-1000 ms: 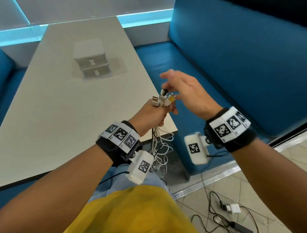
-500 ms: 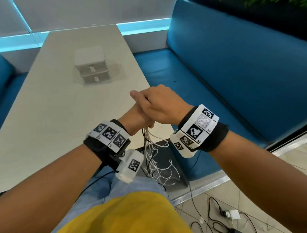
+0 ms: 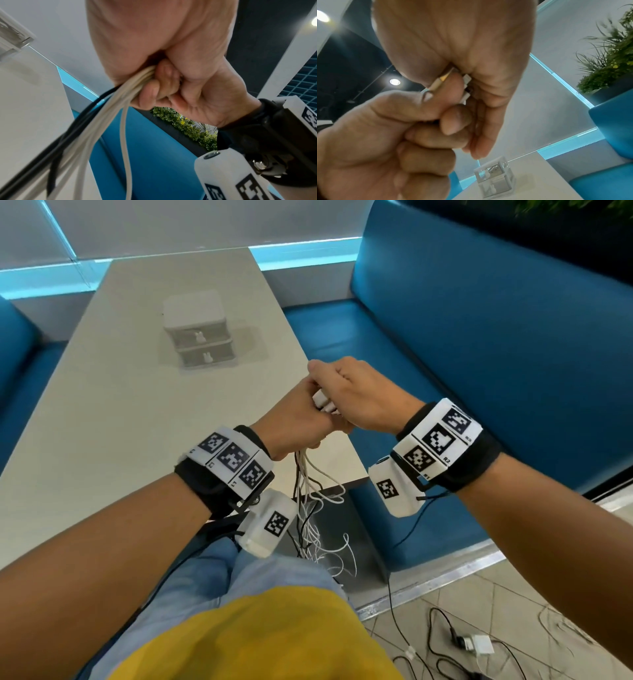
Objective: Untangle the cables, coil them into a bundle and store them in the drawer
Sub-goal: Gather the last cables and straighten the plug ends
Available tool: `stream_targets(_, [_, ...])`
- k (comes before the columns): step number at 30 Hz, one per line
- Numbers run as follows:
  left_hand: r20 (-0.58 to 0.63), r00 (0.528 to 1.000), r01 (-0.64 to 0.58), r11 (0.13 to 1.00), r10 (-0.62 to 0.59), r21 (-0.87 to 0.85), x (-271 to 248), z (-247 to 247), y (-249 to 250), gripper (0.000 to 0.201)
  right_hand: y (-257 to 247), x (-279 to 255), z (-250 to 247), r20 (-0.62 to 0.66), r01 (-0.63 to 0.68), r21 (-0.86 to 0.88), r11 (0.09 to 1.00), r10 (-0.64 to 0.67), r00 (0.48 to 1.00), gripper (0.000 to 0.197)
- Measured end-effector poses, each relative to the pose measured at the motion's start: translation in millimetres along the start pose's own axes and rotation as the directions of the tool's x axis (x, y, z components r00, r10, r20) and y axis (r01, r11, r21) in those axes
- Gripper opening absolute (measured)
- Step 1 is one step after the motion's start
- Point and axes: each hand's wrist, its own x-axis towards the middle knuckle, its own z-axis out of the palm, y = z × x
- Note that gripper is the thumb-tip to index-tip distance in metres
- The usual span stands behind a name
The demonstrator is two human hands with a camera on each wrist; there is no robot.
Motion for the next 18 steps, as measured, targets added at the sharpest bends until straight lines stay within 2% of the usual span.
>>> stream_targets(8, [-0.031, 0.998, -0.045, 0.996, 0.047, 0.074, 0, 3, -7, 0.025, 2, 0, 10, -0.030, 0.054, -0.084, 0.995, -0.056, 0.998, 0.047])
stream_targets(10, [-0.034, 0.998, -0.044, 0.996, 0.047, 0.074, -1, 4, -8, 0.020, 3, 0, 9, -0.020, 0.047, -0.016, 0.999, -0.048, 0.999, 0.046])
stream_targets(12, [-0.033, 0.999, -0.033, 0.998, 0.034, 0.059, -1, 5, -7, 0.021, 4, 0, 7, -0.052, 0.024, 0.174, 0.984, -0.015, 0.999, 0.047])
stream_targets(13, [-0.032, 0.999, -0.020, 0.999, 0.021, 0.036, -1, 4, -6, 0.025, 7, 1, 7, -0.090, -0.002, 0.315, 0.949, 0.032, 0.995, 0.049])
stream_targets(15, [-0.057, 0.998, 0.014, 0.997, -0.018, -0.071, 2, 3, -4, 0.033, 16, 4, 14, -0.101, -0.063, 0.623, 0.779, 0.160, 0.982, 0.055])
stream_targets(16, [-0.084, 0.995, 0.030, 0.985, -0.045, -0.169, 3, 3, -3, 0.035, 20, 6, 21, -0.039, -0.110, 0.745, 0.658, 0.207, 0.978, 0.061])
stream_targets(18, [-0.146, 0.983, 0.047, 0.929, -0.108, -0.368, 7, 2, 0, 0.037, 31, 8, 42, 0.130, -0.224, 0.852, 0.474, 0.223, 0.966, 0.072])
